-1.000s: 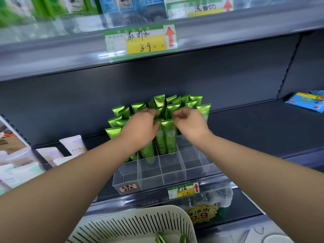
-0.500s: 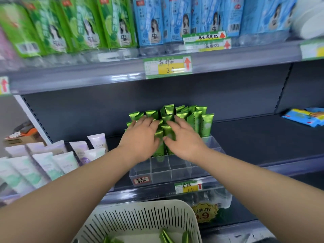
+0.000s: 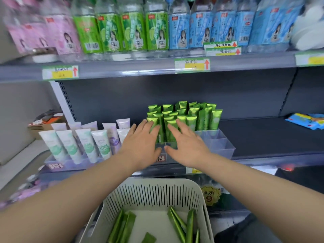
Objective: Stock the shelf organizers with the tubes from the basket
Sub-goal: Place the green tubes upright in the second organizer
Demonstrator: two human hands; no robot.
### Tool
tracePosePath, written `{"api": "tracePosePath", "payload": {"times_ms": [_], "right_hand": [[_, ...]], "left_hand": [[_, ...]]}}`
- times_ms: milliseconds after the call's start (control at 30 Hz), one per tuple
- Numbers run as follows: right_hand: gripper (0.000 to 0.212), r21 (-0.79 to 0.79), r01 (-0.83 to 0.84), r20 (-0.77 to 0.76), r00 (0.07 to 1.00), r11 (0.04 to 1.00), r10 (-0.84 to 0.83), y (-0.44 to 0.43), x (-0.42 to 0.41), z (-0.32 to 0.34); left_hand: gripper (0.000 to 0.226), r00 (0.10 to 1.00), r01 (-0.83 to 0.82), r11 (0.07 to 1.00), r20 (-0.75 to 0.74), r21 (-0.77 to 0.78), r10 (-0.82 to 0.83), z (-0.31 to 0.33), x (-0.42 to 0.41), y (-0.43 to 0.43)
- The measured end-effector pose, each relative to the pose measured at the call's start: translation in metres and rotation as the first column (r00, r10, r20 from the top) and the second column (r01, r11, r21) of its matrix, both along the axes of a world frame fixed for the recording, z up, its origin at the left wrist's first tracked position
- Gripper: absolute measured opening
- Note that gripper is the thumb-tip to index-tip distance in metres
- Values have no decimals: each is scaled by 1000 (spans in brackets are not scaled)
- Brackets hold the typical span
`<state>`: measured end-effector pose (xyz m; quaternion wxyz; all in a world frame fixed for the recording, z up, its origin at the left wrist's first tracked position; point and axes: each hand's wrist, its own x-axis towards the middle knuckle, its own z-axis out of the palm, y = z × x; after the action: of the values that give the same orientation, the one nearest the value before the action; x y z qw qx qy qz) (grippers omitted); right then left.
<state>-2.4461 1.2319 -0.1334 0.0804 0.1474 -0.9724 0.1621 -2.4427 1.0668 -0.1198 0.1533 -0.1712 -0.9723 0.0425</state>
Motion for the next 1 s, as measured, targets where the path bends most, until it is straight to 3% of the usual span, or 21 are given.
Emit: {"api": "tracePosePath", "payload": {"times_ms": [467, 1000], "right_hand": [[81, 7, -99, 171, 981, 995, 96, -31, 64, -73], [83, 33, -116, 468, 880, 993, 87, -53, 70, -183]], "left_hand": [[75, 987, -53, 997, 154, 58, 43, -63, 76, -45], [62, 879, -163, 985, 461, 55, 120, -177, 65, -98]]}}
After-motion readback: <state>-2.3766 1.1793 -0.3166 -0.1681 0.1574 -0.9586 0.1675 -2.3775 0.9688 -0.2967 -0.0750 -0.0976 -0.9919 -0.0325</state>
